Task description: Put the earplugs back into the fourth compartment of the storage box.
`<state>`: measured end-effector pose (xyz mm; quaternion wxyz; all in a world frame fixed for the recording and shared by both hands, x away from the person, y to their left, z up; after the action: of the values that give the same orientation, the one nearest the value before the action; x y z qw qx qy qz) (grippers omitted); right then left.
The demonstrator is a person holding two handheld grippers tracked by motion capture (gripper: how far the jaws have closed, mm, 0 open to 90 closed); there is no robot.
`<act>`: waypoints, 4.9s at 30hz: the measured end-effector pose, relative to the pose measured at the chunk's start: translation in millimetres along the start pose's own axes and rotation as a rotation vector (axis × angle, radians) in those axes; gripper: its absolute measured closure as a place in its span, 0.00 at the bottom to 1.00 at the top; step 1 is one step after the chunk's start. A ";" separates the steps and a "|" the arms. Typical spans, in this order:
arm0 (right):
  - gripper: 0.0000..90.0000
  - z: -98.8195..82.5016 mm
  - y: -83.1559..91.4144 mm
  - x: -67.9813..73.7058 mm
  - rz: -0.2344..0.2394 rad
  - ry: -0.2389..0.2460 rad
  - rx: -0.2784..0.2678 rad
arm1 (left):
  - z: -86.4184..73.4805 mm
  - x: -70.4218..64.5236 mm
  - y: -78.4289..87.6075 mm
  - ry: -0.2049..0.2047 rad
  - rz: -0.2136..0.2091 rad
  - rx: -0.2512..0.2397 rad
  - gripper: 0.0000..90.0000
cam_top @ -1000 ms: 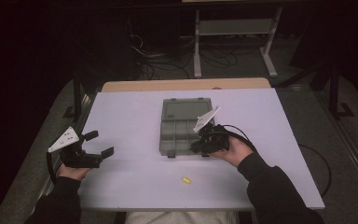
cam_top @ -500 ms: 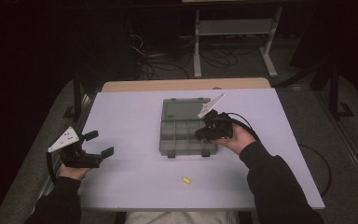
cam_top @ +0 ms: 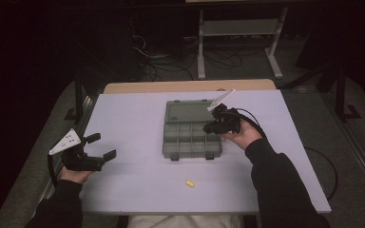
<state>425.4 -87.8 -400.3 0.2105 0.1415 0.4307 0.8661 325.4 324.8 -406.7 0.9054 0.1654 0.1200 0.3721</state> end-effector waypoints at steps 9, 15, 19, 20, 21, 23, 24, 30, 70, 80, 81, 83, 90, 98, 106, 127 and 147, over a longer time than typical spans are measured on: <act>0.89 -9.6 -9.9 -26.0 -0.044 -0.060 -0.002 | 0.1 0.1 0.1 0.002 -0.002 -0.004 0.00; 0.88 -14.5 -20.8 -31.8 -0.061 -0.074 0.038 | 0.1 0.3 -0.1 0.002 -0.002 -0.003 0.00; 0.88 -15.6 -25.8 -33.1 -0.060 -0.077 0.053 | 0.1 0.5 0.2 0.000 -0.002 -0.003 0.00; 0.88 -15.7 -26.8 -32.8 -0.057 -0.078 0.057 | 0.0 0.3 0.2 0.001 -0.002 -0.003 0.00; 0.87 -15.7 -27.4 -32.7 -0.058 -0.073 0.059 | 0.1 0.4 0.2 -0.001 -0.002 -0.004 0.00; 0.84 -15.4 -27.7 -32.3 -0.061 -0.070 0.060 | 0.0 0.3 0.1 0.001 -0.002 -0.003 0.00; 0.80 -14.4 -28.0 -30.9 -0.057 -0.068 0.059 | 0.0 0.3 0.0 0.000 -0.003 -0.001 0.00; 0.56 -11.6 -24.4 -26.4 -0.075 -0.063 0.046 | 0.0 0.1 0.2 0.000 -0.001 -0.002 0.00; 0.00 -5.3 6.7 75.2 0.040 0.037 -0.044 | 0.5 0.3 1.4 0.001 0.010 -0.008 0.00; 0.00 -8.8 -8.4 96.4 0.075 0.081 -0.004 | 0.6 0.2 1.4 -0.001 0.009 -0.008 0.00; 0.00 -9.3 -9.9 98.3 0.079 0.082 -0.001 | 0.5 0.1 1.3 0.000 0.009 -0.008 0.00; 0.00 -10.5 -13.1 101.7 0.084 0.089 0.009 | 0.5 0.1 1.4 0.000 0.009 -0.008 0.00; 0.00 -15.3 -23.4 115.6 0.105 0.120 0.033 | 0.6 0.2 1.6 -0.003 0.011 -0.007 0.00; 0.00 -22.3 -35.6 129.9 0.134 0.149 0.075 | 0.5 0.2 1.5 -0.002 0.010 -0.007 0.00; 0.04 -29.3 -43.5 135.4 0.150 0.160 0.102 | 0.5 0.0 1.4 -0.003 0.010 -0.006 0.00; 0.60 -44.3 -55.6 139.4 0.202 0.181 0.147 | 0.3 -0.1 1.0 -0.004 0.007 -0.004 0.00; 0.87 -37.4 -49.2 136.7 0.170 0.184 0.119 | 0.1 -0.4 0.4 -0.005 0.006 0.000 0.00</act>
<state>302.3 -20.4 -453.2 0.0870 0.1098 0.4853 0.8631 324.9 324.7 -406.4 0.9047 0.1666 0.1169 0.3744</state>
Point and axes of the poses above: each handheld gripper's, and its own axes: y roughly backward along the jaws, z roughly out of its top, x roughly to its left, the point moved 4 cm from there along -y, roughly forward along the jaws, and after that the axes turned 3 degrees about x, right-handed, at the moved point
